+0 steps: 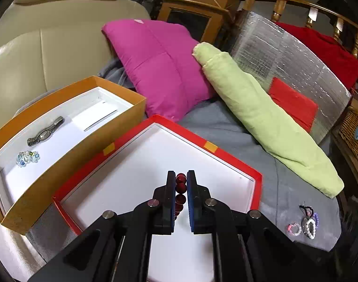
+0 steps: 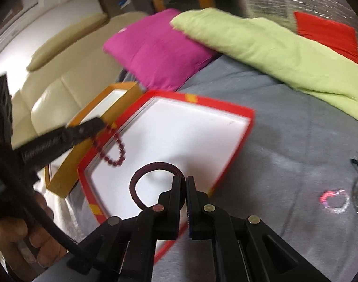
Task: Organize jewelry
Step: 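Carry both items over the red-rimmed white tray and open both tools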
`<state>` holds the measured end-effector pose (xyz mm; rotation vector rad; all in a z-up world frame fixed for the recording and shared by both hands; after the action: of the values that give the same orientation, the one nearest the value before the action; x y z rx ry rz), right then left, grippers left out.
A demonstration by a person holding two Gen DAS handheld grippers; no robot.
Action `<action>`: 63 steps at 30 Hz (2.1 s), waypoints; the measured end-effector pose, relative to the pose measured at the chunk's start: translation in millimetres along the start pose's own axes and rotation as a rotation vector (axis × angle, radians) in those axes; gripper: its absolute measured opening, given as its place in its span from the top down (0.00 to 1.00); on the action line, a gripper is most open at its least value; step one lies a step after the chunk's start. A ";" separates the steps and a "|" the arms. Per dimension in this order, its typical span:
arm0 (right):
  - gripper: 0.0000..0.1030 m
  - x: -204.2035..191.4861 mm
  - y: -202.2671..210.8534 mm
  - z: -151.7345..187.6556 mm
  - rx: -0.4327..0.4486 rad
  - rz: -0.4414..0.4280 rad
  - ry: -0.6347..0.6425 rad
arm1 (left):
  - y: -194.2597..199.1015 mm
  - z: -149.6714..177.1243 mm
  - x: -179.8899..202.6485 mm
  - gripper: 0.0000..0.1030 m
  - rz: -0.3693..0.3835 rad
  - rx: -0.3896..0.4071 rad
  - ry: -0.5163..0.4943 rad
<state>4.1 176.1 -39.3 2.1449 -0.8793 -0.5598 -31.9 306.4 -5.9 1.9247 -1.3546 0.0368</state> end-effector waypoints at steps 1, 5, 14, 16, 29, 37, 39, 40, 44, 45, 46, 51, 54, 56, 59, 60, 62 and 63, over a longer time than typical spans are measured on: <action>0.95 -4.9 -4.4 1.7 -0.010 0.001 0.011 | -1.4 -0.1 -3.0 0.91 -0.003 -0.004 0.007; 0.95 -12.5 -16.7 4.4 -0.036 0.003 0.016 | -7.5 -1.5 -10.0 0.91 -0.004 -0.003 0.032; 0.93 -13.6 -32.2 5.2 -0.055 0.022 -0.005 | -14.3 -5.4 -23.1 0.91 -0.023 0.017 0.072; 0.93 -12.0 -34.3 5.4 -0.058 0.023 -0.017 | -13.4 -6.4 -23.0 0.91 -0.034 0.023 0.061; 0.93 -14.3 -36.5 3.1 -0.058 0.050 0.006 | -13.6 -7.5 -27.1 0.91 -0.051 0.021 0.064; 0.93 -8.8 -39.1 1.9 -0.062 0.071 -0.013 | -15.2 -6.4 -29.2 0.91 -0.057 0.016 0.067; 0.93 -9.8 -39.4 1.9 -0.064 0.070 -0.011 | -15.1 -6.4 -29.5 0.91 -0.059 0.017 0.068; 0.93 -10.3 -39.3 1.7 -0.063 0.071 -0.009 | -15.2 -6.5 -29.6 0.91 -0.058 0.017 0.068; 0.93 -11.2 -40.4 1.1 -0.064 0.072 -0.005 | -15.5 -6.6 -30.7 0.91 -0.061 0.016 0.067; 0.93 -10.8 -40.6 0.9 -0.064 0.074 -0.006 | -15.8 -6.6 -31.3 0.91 -0.062 0.015 0.068; 0.93 -10.6 -41.0 0.9 -0.066 0.074 -0.007 | -16.0 -6.6 -31.8 0.91 -0.063 0.015 0.069; 0.82 -8.0 -42.8 1.1 -0.073 0.090 -0.009 | -21.5 -4.0 -38.3 0.91 -0.068 -0.010 0.095; 0.77 -8.0 -43.2 1.6 -0.072 0.092 -0.007 | -21.7 -3.5 -40.4 0.91 -0.066 -0.010 0.106; 0.77 -8.2 -42.7 1.5 -0.071 0.092 -0.008 | -19.8 -4.5 -40.3 0.91 -0.066 0.001 0.109; 0.77 -6.9 -41.4 1.3 -0.067 0.094 -0.011 | -17.2 -5.8 -43.4 0.81 -0.074 0.014 0.124; 0.77 -6.2 -40.9 1.3 -0.067 0.094 -0.014 | -16.2 -6.2 -46.6 0.66 -0.080 0.018 0.139; 0.77 -4.4 -40.2 1.1 -0.065 0.095 -0.020 | -11.7 -7.9 -52.1 0.51 -0.088 0.045 0.169; 0.77 -3.4 -39.8 1.2 -0.064 0.094 -0.023 | -9.7 -9.3 -53.5 0.49 -0.091 0.059 0.176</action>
<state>17.4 197.6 -70.2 2.0317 -0.9572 -0.5588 -43.7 355.7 -27.8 1.9803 -1.1603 0.1982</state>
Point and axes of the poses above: each gripper's, at about its wrist camera, not at the fingertips, and y roughly against the way its jaws point, x to its right, z to its underside, the point moved 7 cm from there along -y, roughly the way its jaws point, and after that the axes turned 10 degrees about z, right-handed, at the moved point
